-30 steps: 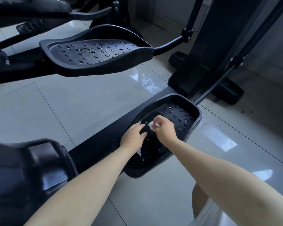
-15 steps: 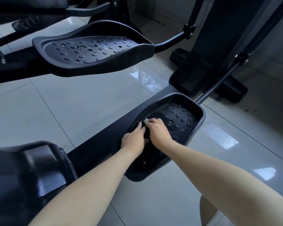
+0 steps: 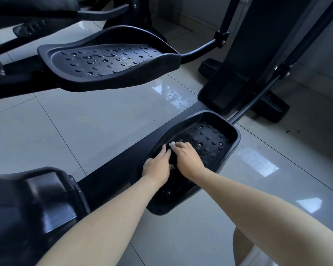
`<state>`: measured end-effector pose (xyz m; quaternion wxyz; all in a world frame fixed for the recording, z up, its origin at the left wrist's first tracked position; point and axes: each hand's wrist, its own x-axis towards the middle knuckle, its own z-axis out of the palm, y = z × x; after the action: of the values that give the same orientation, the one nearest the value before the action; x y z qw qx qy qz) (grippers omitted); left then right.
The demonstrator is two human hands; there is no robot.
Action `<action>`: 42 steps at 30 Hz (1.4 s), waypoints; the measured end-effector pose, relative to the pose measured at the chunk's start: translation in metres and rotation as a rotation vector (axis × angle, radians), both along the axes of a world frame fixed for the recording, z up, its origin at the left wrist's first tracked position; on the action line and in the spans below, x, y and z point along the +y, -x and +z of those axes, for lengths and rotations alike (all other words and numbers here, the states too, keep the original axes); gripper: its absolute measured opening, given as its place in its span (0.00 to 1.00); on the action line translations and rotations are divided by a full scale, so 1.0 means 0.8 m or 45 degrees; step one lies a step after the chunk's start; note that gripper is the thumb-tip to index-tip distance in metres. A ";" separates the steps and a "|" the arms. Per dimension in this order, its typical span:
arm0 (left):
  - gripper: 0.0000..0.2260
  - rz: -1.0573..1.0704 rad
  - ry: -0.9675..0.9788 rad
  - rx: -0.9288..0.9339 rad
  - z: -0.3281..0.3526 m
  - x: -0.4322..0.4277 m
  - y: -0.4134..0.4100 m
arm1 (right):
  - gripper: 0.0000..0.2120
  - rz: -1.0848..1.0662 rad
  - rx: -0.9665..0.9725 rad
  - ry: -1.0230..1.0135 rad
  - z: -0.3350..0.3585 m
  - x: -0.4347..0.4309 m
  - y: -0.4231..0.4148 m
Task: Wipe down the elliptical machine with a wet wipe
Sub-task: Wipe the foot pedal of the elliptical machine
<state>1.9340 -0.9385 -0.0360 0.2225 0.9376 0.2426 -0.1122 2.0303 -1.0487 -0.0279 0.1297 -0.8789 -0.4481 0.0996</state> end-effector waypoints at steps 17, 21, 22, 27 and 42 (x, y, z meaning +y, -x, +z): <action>0.28 -0.118 -0.059 0.104 0.017 0.001 0.001 | 0.19 -0.025 -0.271 0.307 0.024 -0.051 0.009; 0.28 -0.133 -0.056 0.080 0.014 0.005 0.004 | 0.21 -0.279 -0.349 0.491 0.032 -0.067 -0.012; 0.28 -0.133 -0.057 0.081 0.013 0.005 0.005 | 0.20 -0.272 -0.346 0.492 0.031 -0.067 -0.011; 0.27 -0.106 -0.044 0.029 0.009 0.006 0.004 | 0.23 0.001 -0.151 0.266 0.026 -0.054 0.017; 0.17 0.399 0.672 -0.380 0.039 0.004 0.008 | 0.07 -0.279 0.071 0.007 0.042 -0.047 0.021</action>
<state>1.9280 -0.9353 -0.0046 0.5051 0.8050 0.3111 0.0028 2.0137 -1.0863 0.0058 0.1500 -0.9199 -0.3451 0.1105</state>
